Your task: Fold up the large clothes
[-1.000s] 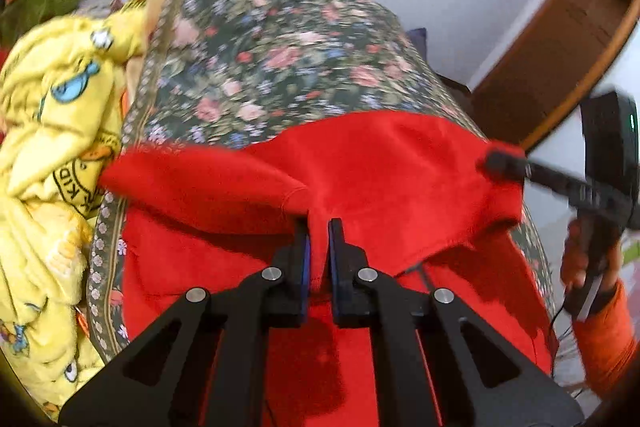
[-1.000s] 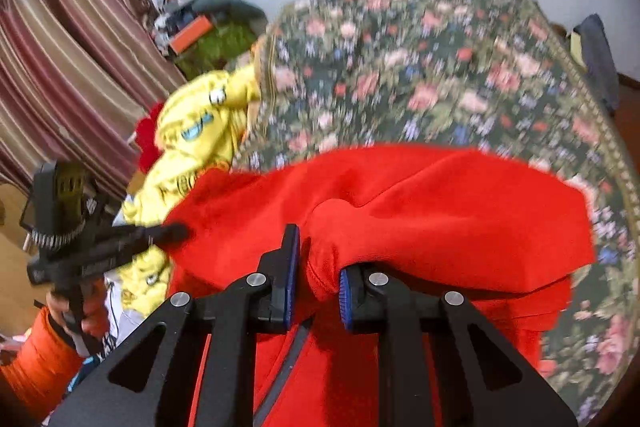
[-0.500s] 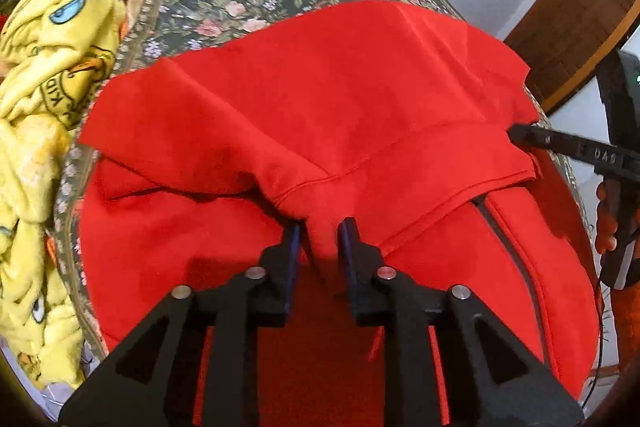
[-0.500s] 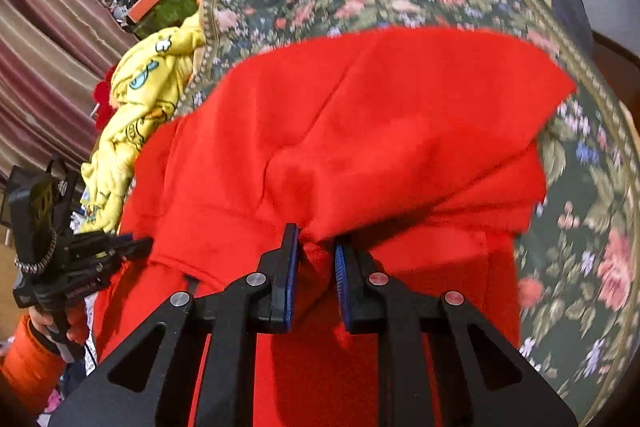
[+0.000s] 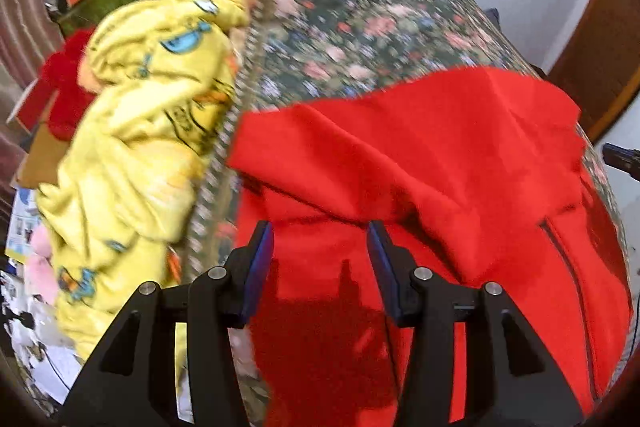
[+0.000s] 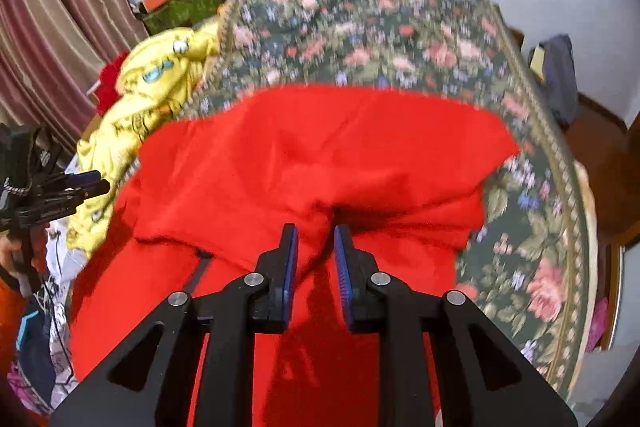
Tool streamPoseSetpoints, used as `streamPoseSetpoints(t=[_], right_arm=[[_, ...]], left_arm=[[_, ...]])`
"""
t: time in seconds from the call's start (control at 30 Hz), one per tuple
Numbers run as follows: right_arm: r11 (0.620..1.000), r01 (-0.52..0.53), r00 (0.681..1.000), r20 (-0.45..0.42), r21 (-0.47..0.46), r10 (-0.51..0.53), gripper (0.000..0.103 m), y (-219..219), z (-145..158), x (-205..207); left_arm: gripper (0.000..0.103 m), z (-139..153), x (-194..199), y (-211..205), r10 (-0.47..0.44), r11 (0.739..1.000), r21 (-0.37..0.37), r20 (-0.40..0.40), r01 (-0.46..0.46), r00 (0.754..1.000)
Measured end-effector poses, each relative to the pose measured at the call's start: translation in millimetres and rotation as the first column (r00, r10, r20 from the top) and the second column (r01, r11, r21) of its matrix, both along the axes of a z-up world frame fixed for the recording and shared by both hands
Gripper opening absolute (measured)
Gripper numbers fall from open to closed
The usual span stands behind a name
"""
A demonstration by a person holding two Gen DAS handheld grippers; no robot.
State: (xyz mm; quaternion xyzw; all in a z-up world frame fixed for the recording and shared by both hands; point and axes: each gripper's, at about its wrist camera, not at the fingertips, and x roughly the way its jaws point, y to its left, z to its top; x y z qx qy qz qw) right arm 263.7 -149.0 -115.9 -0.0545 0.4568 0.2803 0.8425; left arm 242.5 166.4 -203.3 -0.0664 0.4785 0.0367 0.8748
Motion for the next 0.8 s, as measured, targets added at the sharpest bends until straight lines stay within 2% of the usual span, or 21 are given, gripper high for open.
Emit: streamPoseSetpoints(t=[0.03,0.1,0.17,0.3,0.4,0.47,0.5,0.53,0.57,0.67,0.8], right_arm=[[1.000,0.001,1.000,0.014,0.004,-0.001,0.031,3.6,2.8,1.2],[1.000,0.007,0.999,0.047,0.004,-0.007,0.049,14.1,4.3,9.9],[1.000,0.010,0.999,0.048,-0.012,-0.009,0.050,26.1,-2.6,19.2],[0.996,0.026,0.999,-0.019,-0.079,-0.028,0.050,36.2,-34.3,40.4],[0.989,0.059,0.995,-0.077,-0.138,-0.070,0.050,23.2,-60.1,53.2],[0.989,0.088,0.988,-0.113,-0.118,-0.101,0.052,5.0,-70.1,57.5],[0.990,0.102,0.986,-0.122,-0.098,-0.114,0.056,-4.0,-70.6,58.2],[0.990,0.117,0.984,-0.127,-0.083,-0.127,0.058,-11.9,-69.3,58.8],[0.988,0.140,0.980,-0.133,-0.067,-0.148,0.058,-22.4,-67.4,59.2],[0.980,0.185,0.972,-0.133,-0.067,-0.193,0.058,-43.3,-60.6,56.3],[0.964,0.244,0.960,-0.114,-0.103,-0.256,0.058,-63.7,-53.5,52.3]], left_arm=[[0.048,2.3,5.5,2.8,0.007,1.000,-0.002,0.007,-0.007,1.000],[0.051,2.6,17.8,3.0,0.005,1.000,-0.005,0.018,-0.005,1.000],[0.052,-3.7,33.1,-1.2,0.006,1.000,0.002,0.015,-0.006,1.000],[0.053,-33.5,57.9,-9.4,0.012,1.000,0.018,-0.036,-0.011,0.999],[0.053,-61.2,65.6,-6.4,0.044,0.998,0.052,-0.101,-0.039,0.994],[0.054,-75.4,63.9,0.0,0.070,0.995,0.078,-0.127,-0.060,0.989],[0.058,-79.8,60.4,5.7,0.085,0.993,0.086,-0.128,-0.075,0.988],[0.066,-81.1,55.9,10.2,0.098,0.992,0.086,-0.123,-0.088,0.988],[0.068,-81.2,49.6,17.4,0.117,0.991,0.084,-0.120,-0.108,0.986],[0.071,-81.9,31.4,36.2,0.138,0.989,0.063,-0.129,-0.131,0.982],[0.071,-77.6,12.5,56.0,0.186,0.979,0.106,-0.140,-0.172,0.972]])
